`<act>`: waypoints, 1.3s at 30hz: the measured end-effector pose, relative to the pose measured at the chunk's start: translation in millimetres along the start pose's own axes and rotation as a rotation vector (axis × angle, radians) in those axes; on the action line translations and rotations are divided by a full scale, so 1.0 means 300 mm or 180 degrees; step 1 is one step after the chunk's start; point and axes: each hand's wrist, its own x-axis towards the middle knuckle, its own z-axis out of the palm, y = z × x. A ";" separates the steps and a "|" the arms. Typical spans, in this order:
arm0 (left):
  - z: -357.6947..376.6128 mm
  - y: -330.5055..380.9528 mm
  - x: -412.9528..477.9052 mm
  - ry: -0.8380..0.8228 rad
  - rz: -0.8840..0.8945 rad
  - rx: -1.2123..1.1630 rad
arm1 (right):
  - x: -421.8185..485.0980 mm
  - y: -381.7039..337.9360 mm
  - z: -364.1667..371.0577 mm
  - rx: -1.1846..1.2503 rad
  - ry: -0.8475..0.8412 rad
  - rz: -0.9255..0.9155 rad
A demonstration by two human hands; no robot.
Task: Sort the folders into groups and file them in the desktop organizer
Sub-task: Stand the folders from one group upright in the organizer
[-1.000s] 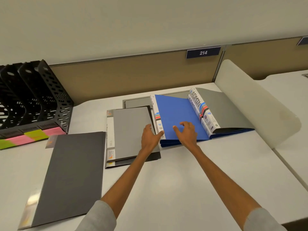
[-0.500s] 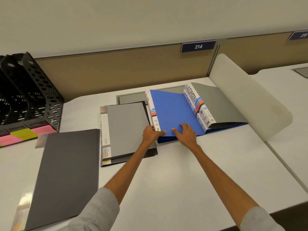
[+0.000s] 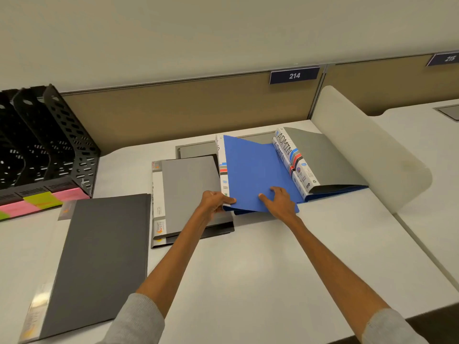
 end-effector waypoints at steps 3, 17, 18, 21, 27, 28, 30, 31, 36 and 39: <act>-0.025 0.012 -0.048 0.0084 0.0225 -0.0191 | -0.007 -0.031 -0.004 0.0094 -0.0016 -0.0085; -0.250 0.045 -0.286 0.0915 0.1221 -0.0254 | -0.018 -0.499 -0.056 0.1120 -0.0091 -0.0974; -0.269 0.039 -0.300 0.0950 0.1327 -0.0251 | -0.030 -0.539 -0.055 0.1144 -0.0112 -0.1038; -0.316 0.031 -0.358 0.1179 0.1631 -0.0232 | -0.081 -0.678 -0.049 0.1203 -0.0190 -0.1307; -0.518 -0.016 -0.436 0.1594 0.2259 0.0240 | -0.135 -1.013 -0.160 0.1317 0.0051 -0.1811; -0.560 -0.029 -0.451 0.1652 0.2314 0.0313 | -0.152 -1.076 -0.179 0.1357 0.0102 -0.1961; -0.635 -0.057 -0.483 0.1736 0.2397 0.0384 | -0.197 -1.209 -0.199 0.1370 0.0129 -0.2276; -0.671 -0.071 -0.499 0.1758 0.2440 0.0398 | -0.229 -1.276 -0.193 0.1359 0.0100 -0.2393; -0.838 -0.151 -0.563 0.1869 0.2467 0.0380 | -0.385 -1.523 -0.015 0.0783 0.0008 -0.2658; -0.934 -0.194 -0.595 0.2077 0.2446 0.0446 | -0.475 -1.607 0.092 0.0659 0.0322 -0.2661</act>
